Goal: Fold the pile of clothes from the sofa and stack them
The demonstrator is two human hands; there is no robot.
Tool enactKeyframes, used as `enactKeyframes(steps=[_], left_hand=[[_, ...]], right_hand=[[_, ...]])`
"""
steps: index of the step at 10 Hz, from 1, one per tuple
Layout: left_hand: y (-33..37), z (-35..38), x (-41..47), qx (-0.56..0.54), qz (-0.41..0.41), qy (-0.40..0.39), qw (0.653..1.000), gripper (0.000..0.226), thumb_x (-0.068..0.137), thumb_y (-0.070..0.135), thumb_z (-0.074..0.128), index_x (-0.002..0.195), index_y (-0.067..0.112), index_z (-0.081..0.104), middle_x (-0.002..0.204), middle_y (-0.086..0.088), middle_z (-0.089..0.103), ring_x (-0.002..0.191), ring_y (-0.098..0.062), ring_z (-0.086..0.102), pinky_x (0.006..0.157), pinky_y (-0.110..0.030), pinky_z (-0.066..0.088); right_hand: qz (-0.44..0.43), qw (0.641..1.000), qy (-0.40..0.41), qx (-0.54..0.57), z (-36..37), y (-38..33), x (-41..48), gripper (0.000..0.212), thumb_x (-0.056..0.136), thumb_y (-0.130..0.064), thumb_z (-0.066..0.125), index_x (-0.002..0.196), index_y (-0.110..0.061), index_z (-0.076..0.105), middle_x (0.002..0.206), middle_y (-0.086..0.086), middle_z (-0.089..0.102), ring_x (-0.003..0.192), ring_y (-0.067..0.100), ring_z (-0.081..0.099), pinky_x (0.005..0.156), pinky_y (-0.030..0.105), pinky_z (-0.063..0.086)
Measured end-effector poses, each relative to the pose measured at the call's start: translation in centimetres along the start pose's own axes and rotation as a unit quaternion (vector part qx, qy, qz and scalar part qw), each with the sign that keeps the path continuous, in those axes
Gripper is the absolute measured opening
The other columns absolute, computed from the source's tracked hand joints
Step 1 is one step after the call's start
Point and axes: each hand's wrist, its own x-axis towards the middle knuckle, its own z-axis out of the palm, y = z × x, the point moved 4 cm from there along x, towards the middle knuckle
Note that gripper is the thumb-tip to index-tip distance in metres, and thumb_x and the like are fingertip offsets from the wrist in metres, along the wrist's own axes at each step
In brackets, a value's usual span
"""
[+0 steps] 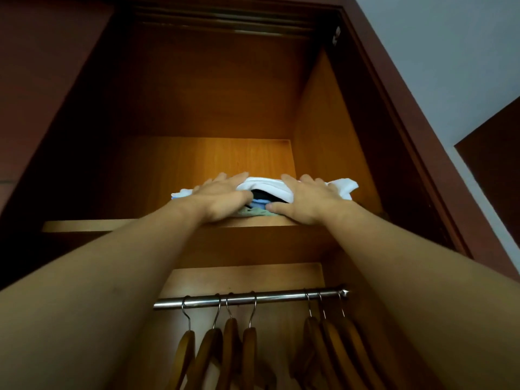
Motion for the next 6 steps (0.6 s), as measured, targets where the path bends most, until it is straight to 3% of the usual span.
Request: enactKeyframes(steps=[1, 2, 4, 5, 6], left_hand=[[0.9, 1.0, -1.7, 0.094, 0.034, 0.045, 0.994, 0.078, 0.087, 0.076, 0.030, 0.152, 0.043, 0.001, 0.161, -0.002, 0.012, 0.145, -0.030, 0.015, 0.117, -0.051, 0.009], [-0.1, 1.8, -1.8, 0.138, 0.030, 0.048, 0.989, 0.075, 0.088, 0.074, 0.017, 0.152, 0.041, -0.006, 0.162, -0.002, 0.007, 0.146, -0.028, 0.011, 0.118, -0.053, 0.005], [-2.0, 2.0, 0.0, 0.096, -0.060, -0.055, 0.992, 0.067, 0.095, 0.066, 0.020, 0.152, 0.041, -0.004, 0.162, -0.007, 0.006, 0.147, -0.034, 0.010, 0.118, -0.052, 0.013], [-0.1, 1.2, -3.2, 0.085, -0.019, -0.005, 0.996, 0.067, 0.095, 0.062, 0.032, 0.154, 0.034, 0.013, 0.160, -0.008, 0.015, 0.145, -0.032, 0.017, 0.117, -0.050, 0.017], [1.6, -0.9, -8.5, 0.049, 0.070, 0.106, 0.991, 0.066, 0.093, 0.056, 0.045, 0.150, 0.026, 0.029, 0.150, -0.012, 0.036, 0.137, -0.035, 0.032, 0.112, -0.049, 0.029]], right_hand=[[-0.016, 1.000, 0.024, 0.004, -0.1, 0.2, -1.5, 0.083, 0.085, -0.080, 0.026, 0.152, -0.035, 0.011, 0.153, 0.007, 0.028, 0.137, 0.033, 0.028, 0.112, 0.055, 0.020], [-0.029, 0.997, 0.074, -0.015, 0.0, -0.4, -2.8, 0.072, 0.092, -0.070, 0.018, 0.153, -0.032, 0.009, 0.156, 0.006, 0.019, 0.141, 0.030, 0.019, 0.115, 0.056, 0.011], [-0.029, 0.999, -0.011, -0.007, 1.4, -0.3, -3.8, 0.067, 0.097, -0.064, 0.019, 0.154, -0.033, 0.004, 0.163, 0.002, -0.006, 0.148, 0.030, -0.009, 0.117, 0.056, -0.002], [-0.016, 1.000, 0.000, 0.014, -0.4, -1.4, -6.3, 0.066, 0.097, -0.062, 0.024, 0.153, -0.030, 0.012, 0.162, 0.006, 0.004, 0.148, 0.030, -0.001, 0.117, 0.056, 0.004], [-0.026, 0.997, 0.069, 0.024, -3.0, -3.4, -11.5, 0.063, 0.098, -0.057, 0.033, 0.151, -0.025, 0.025, 0.155, 0.010, 0.027, 0.142, 0.031, 0.022, 0.115, 0.052, 0.019]])
